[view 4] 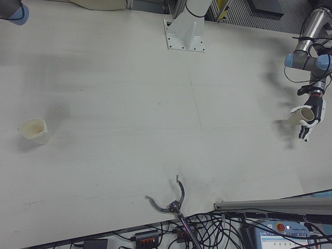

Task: Pour water
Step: 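Close the left hand around the nearer beige cup and the right hand around the other, then lift both cups and bring them toward the table center, then tilt the right hand's cup over the left hand's cup to pour, then raise the right hand's cup upright and pull it away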

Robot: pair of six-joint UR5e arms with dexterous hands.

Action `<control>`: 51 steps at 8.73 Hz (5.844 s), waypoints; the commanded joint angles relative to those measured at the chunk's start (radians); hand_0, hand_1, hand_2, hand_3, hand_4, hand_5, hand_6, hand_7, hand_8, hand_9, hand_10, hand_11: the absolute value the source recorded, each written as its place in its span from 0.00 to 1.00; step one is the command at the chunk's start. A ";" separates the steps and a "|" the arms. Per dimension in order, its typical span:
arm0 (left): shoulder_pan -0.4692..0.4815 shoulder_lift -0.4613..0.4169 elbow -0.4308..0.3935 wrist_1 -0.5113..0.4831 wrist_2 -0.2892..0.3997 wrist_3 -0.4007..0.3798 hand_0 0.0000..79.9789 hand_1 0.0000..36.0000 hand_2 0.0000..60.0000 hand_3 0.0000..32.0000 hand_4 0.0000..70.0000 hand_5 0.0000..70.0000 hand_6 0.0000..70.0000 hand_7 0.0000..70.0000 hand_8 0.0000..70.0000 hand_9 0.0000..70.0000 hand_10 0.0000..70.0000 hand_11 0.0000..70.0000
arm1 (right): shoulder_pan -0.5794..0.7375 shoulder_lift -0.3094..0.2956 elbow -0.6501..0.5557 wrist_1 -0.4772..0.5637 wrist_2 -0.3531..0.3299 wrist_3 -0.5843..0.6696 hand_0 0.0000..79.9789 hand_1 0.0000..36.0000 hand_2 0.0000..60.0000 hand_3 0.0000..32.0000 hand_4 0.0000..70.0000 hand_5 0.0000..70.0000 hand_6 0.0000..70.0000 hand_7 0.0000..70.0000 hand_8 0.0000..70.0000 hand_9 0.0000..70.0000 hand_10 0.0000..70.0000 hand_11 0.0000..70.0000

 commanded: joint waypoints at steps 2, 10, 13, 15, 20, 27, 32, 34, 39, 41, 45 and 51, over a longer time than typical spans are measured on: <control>0.164 -0.050 -0.224 0.296 -0.158 -0.126 1.00 1.00 1.00 0.00 0.54 1.00 0.16 0.17 0.02 0.01 0.05 0.13 | -0.083 0.121 -0.421 0.273 -0.001 -0.015 0.67 0.75 0.38 0.00 0.00 0.10 0.12 0.00 0.01 0.00 0.00 0.00; 0.240 -0.108 -0.212 0.352 -0.252 -0.142 1.00 1.00 1.00 0.00 0.51 1.00 0.16 0.15 0.02 0.01 0.05 0.14 | -0.240 0.202 -0.486 0.367 0.005 -0.056 0.78 0.95 0.47 0.00 0.00 0.13 0.19 0.15 0.02 0.01 0.00 0.00; 0.238 -0.109 -0.193 0.337 -0.251 -0.144 1.00 1.00 1.00 0.00 0.52 1.00 0.17 0.16 0.03 0.01 0.06 0.14 | -0.270 0.244 -0.475 0.314 0.008 -0.077 0.76 0.93 0.49 0.00 0.03 0.12 0.22 0.22 0.03 0.02 0.00 0.00; 0.238 -0.109 -0.177 0.336 -0.252 -0.185 1.00 1.00 1.00 0.00 0.52 1.00 0.17 0.16 0.03 0.01 0.06 0.15 | -0.319 0.256 -0.472 0.312 0.046 -0.090 0.75 0.88 0.40 0.00 0.00 0.12 0.21 0.21 0.03 0.02 0.00 0.00; 0.233 -0.085 -0.186 0.335 -0.274 -0.211 1.00 1.00 1.00 0.00 0.49 1.00 0.16 0.15 0.03 0.01 0.06 0.15 | -0.376 0.253 -0.204 0.053 0.119 -0.114 1.00 1.00 0.84 0.00 0.20 0.29 0.69 1.00 0.56 0.77 0.00 0.03; 0.385 -0.348 -0.172 0.568 -0.271 -0.191 1.00 1.00 1.00 0.00 0.50 1.00 0.17 0.15 0.02 0.01 0.05 0.14 | -0.356 0.403 0.347 -0.509 0.180 -0.136 1.00 1.00 1.00 0.00 0.21 0.39 0.91 1.00 0.81 1.00 0.19 0.34; 0.511 -0.673 -0.026 0.684 -0.268 -0.110 1.00 1.00 1.00 0.00 0.51 1.00 0.19 0.15 0.03 0.01 0.05 0.14 | -0.387 0.767 0.665 -0.921 0.201 -0.554 1.00 1.00 1.00 0.00 0.74 0.39 1.00 1.00 0.78 1.00 0.07 0.17; 0.532 -0.808 0.026 0.730 -0.269 -0.090 1.00 1.00 1.00 0.00 0.51 1.00 0.19 0.16 0.03 0.01 0.05 0.13 | -0.523 0.772 0.670 -0.927 0.253 -0.745 1.00 1.00 1.00 0.00 0.90 0.38 1.00 1.00 0.70 0.93 0.11 0.23; 0.516 -0.887 0.008 0.786 -0.269 -0.093 1.00 1.00 1.00 0.00 0.52 1.00 0.20 0.16 0.03 0.01 0.04 0.13 | -0.888 0.752 0.662 -0.955 0.431 -1.129 1.00 1.00 1.00 0.00 0.69 0.34 0.94 1.00 0.55 0.76 0.00 0.01; 0.506 -0.899 0.008 0.797 -0.271 -0.093 1.00 1.00 1.00 0.00 0.52 1.00 0.19 0.16 0.03 0.01 0.04 0.13 | -0.889 0.709 0.680 -0.955 0.441 -1.142 1.00 1.00 1.00 0.00 0.60 0.34 0.88 1.00 0.53 0.72 0.00 0.00; 0.471 -0.844 -0.020 0.780 -0.271 -0.128 1.00 1.00 1.00 0.00 0.53 1.00 0.19 0.17 0.04 0.01 0.05 0.14 | -0.649 0.614 0.812 -0.951 0.427 -0.834 1.00 1.00 1.00 0.00 0.44 0.35 0.81 1.00 0.54 0.72 0.01 0.09; 0.208 -0.260 -0.180 0.429 -0.108 -0.145 1.00 1.00 1.00 0.00 0.54 1.00 0.19 0.16 0.04 0.01 0.06 0.15 | 0.002 0.292 0.370 -0.389 0.090 -0.043 1.00 1.00 1.00 0.00 0.21 0.37 0.88 1.00 0.70 0.91 0.23 0.40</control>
